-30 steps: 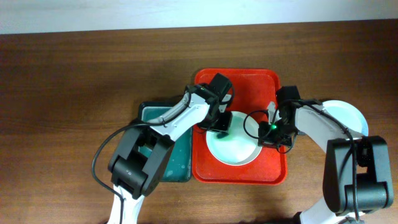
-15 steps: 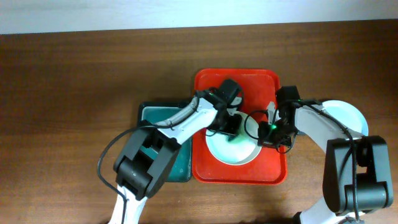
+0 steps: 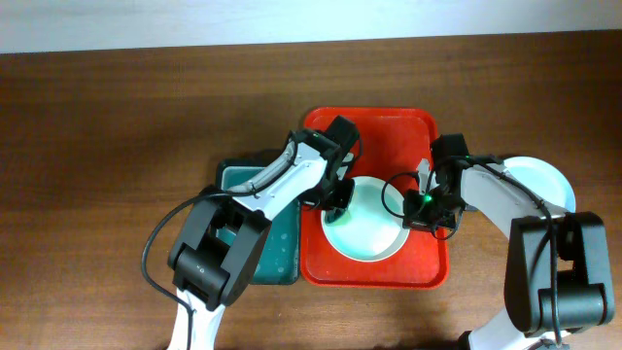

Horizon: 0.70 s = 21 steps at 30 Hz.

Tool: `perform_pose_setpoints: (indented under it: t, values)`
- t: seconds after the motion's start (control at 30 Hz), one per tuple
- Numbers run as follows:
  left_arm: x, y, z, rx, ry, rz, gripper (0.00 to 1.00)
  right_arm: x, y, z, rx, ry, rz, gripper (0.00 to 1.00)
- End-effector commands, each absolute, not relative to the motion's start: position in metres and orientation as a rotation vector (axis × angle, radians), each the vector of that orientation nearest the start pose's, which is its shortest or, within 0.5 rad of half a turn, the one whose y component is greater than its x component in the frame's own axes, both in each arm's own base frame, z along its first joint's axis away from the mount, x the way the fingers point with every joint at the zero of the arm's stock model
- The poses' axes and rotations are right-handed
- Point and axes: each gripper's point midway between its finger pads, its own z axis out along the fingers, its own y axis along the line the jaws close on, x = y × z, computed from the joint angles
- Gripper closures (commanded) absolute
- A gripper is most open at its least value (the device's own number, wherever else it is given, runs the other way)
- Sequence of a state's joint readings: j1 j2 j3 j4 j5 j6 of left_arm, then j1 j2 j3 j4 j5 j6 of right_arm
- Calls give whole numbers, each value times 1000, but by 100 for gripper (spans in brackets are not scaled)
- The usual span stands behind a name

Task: Clean dirty plates on tray and stack at the side
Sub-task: 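Scrub the white plate with the sponge in the left gripper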

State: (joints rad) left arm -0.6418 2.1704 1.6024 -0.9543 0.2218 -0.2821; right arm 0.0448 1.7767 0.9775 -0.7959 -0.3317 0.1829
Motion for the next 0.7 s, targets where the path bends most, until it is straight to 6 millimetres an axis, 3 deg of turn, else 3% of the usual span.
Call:
perform_pose_setpoints:
  t: [0.0, 0.2, 0.37, 0.43, 0.57, 0.67]
  values:
    - [268, -302, -6, 711, 3233, -561, 100, 261, 53, -18, 243, 3237, 369, 96]
    - [253, -344, -2, 864, 3122, -702, 100, 262, 53, -18, 243, 3235, 370, 96]
    - [247, -349, -2, 892, 3118, -702, 100, 262, 53, -18, 243, 3235, 370, 96]
    - [251, -341, -5, 875, 3129, -637, 100, 261, 53, -18, 244, 3238, 370, 96]
    - [282, -275, -15, 681, 3198, -159, 100, 260, 53, -18, 244, 3241, 369, 96]
    - [303, -246, -6, 629, 3157, 49, 100, 261, 53, -18, 244, 3238, 370, 96]
